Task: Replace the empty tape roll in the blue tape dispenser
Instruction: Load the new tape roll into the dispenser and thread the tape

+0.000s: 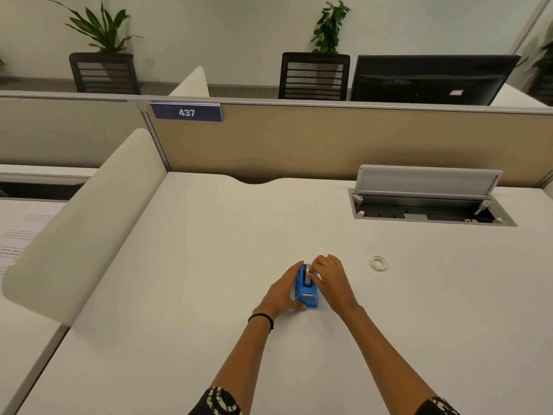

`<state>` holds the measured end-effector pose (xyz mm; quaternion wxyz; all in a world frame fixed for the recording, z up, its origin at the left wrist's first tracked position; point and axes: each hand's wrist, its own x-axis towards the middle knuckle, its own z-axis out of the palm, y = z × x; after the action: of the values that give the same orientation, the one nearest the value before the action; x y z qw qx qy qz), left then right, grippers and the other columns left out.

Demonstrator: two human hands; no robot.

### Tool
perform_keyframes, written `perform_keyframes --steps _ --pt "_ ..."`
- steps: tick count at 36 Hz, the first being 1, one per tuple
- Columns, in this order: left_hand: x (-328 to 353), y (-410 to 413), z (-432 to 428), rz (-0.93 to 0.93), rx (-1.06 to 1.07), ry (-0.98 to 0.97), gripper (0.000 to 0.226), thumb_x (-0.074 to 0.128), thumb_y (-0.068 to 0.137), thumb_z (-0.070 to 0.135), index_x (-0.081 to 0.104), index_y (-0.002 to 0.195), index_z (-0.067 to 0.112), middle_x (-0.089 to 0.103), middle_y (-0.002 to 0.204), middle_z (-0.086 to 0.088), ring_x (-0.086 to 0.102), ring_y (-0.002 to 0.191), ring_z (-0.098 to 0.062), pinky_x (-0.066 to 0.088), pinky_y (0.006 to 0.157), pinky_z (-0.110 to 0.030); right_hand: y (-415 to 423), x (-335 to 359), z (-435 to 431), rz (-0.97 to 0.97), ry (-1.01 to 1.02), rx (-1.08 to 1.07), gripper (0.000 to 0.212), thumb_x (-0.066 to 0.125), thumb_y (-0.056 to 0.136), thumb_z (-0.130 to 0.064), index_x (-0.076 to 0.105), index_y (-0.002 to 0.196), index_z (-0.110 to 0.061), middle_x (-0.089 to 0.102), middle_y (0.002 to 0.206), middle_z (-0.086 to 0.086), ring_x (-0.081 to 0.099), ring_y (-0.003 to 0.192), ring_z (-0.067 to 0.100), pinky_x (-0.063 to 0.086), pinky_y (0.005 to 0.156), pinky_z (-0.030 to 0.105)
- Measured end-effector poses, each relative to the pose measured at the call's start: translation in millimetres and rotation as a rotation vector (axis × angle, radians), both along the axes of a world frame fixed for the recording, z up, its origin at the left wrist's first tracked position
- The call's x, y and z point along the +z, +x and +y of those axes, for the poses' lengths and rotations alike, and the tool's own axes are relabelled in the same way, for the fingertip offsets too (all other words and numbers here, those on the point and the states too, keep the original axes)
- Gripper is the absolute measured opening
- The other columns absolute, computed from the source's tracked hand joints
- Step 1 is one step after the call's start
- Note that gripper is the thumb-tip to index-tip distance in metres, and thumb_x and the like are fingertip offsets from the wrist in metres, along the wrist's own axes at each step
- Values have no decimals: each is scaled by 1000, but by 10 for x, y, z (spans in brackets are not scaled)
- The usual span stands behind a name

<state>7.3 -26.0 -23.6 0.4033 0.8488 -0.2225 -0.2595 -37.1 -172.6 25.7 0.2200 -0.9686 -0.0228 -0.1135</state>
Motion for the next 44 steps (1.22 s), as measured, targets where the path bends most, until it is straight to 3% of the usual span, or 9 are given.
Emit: perform_keyframes --steps 3,7,13,21,29,44 --pt "-8 6 7 -1 5 0 100 80 68 20 15 143 29 28 151 3 34 135 -18 30 110 -32 -26 -14 8 -20 -39 17 4 69 78 -2 66 75 -1 69 77 16 64 70 30 49 88 48" --pt "-18 15 4 -7 8 7 100 80 68 20 15 143 30 29 151 3 34 135 -19 30 110 -31 -56 -37 9 -53 -100 51 22 84 58 1 66 69 -5 69 69 12 66 60 26 53 80 52" --pt "-12 12 -6 -7 12 16 99 80 69 22 15 143 28 30 150 1 36 134 -21 32 110 -35 -105 -71 6 -76 -112 57 24 85 57 -2 65 70 -6 70 70 11 67 62 26 49 82 59" --pt "4 -2 -3 -24 7 18 98 80 69 21 16 144 25 31 150 -1 37 133 -22 33 110 -36 -156 -116 10 -104 -235 83 36 93 43 -15 70 70 -12 73 69 4 69 62 18 54 74 55" --pt "28 -1 0 -23 6 25 97 79 70 22 16 144 25 29 151 0 36 134 -22 32 110 -35 -223 -146 37 -164 -272 101 28 91 49 -16 70 66 -13 71 66 2 67 60 15 54 77 54" --pt "86 -26 7 -4 12 -1 97 79 70 17 17 144 24 29 151 0 34 136 -21 30 112 -37 -307 -187 41 -136 -301 138 33 93 45 -17 72 70 -17 72 70 -1 68 63 13 52 84 51"
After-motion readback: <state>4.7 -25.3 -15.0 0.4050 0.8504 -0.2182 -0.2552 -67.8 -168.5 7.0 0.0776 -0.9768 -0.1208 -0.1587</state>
